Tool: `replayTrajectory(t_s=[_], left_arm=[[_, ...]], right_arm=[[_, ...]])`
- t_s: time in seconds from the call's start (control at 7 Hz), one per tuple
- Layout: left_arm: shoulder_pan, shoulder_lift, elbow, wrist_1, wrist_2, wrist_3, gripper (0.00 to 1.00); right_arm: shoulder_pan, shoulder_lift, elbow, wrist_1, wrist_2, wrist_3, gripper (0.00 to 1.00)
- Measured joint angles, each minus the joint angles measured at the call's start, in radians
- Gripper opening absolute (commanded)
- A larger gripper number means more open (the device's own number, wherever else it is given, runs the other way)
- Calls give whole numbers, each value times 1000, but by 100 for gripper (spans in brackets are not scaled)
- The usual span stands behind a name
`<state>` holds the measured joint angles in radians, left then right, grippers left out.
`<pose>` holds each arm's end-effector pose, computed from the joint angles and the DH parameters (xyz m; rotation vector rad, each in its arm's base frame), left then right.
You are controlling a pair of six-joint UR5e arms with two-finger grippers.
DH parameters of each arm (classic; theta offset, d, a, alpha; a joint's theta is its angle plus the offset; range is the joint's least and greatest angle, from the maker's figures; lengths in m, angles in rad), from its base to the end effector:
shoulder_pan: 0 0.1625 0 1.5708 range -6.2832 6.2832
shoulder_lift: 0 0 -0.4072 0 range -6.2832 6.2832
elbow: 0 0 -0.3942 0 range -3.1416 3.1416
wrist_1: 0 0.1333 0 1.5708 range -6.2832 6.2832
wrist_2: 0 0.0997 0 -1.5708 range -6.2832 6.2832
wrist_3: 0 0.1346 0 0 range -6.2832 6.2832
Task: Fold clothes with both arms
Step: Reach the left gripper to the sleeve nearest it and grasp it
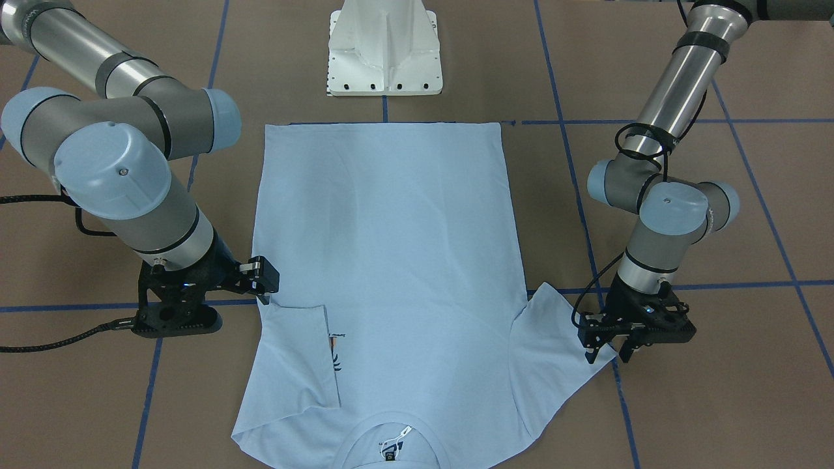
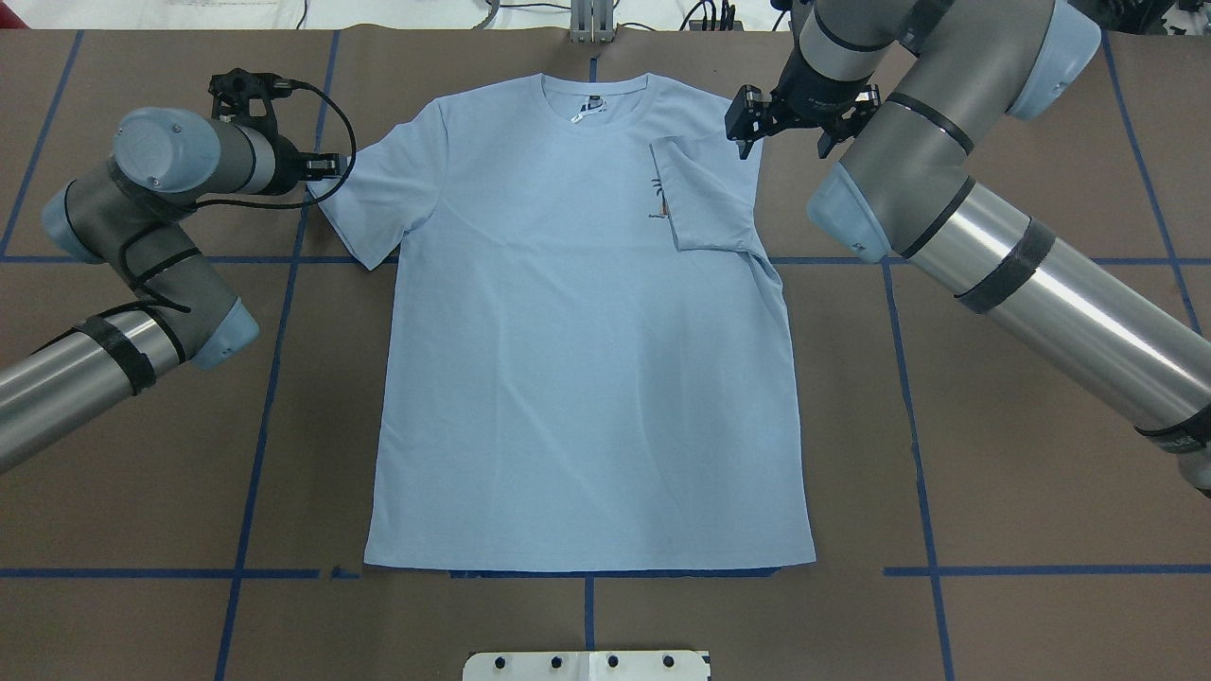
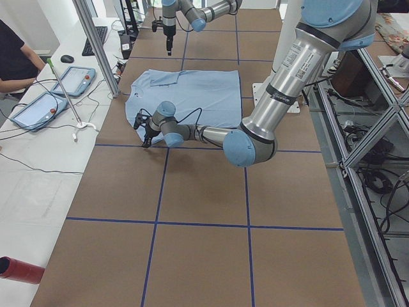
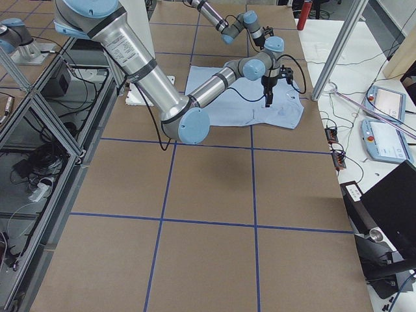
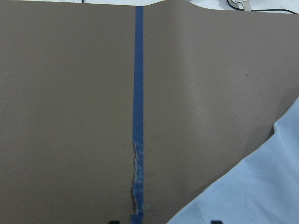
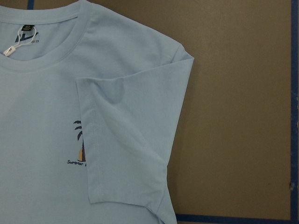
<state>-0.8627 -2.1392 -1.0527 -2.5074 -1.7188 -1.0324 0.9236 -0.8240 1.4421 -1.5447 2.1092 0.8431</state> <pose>0.4204 -0.6655 0.4761 0.5323 0.8423 -0.2241 -0.3991 -0.6347 0.2654 0.1094 -0.8068 0.0116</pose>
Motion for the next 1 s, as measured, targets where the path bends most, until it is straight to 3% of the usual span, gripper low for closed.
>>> replayTrajectory(t_s=[0.14,0.29,0.71,1.0], left_arm=[[0,1,-2,2,-1,0,7],[1,2,-2,3,-2,0,0],[1,0,-41,30,-11,0,0],[12,-31,-132,177,-19,-10,0]], right_arm=[[0,-1,0,0,0,0,100],[0,-2,0,0,0,0,100],[-1,-2,-15,1,-3,-2,100],[-2,-3,-17,3,-3,-2,100]])
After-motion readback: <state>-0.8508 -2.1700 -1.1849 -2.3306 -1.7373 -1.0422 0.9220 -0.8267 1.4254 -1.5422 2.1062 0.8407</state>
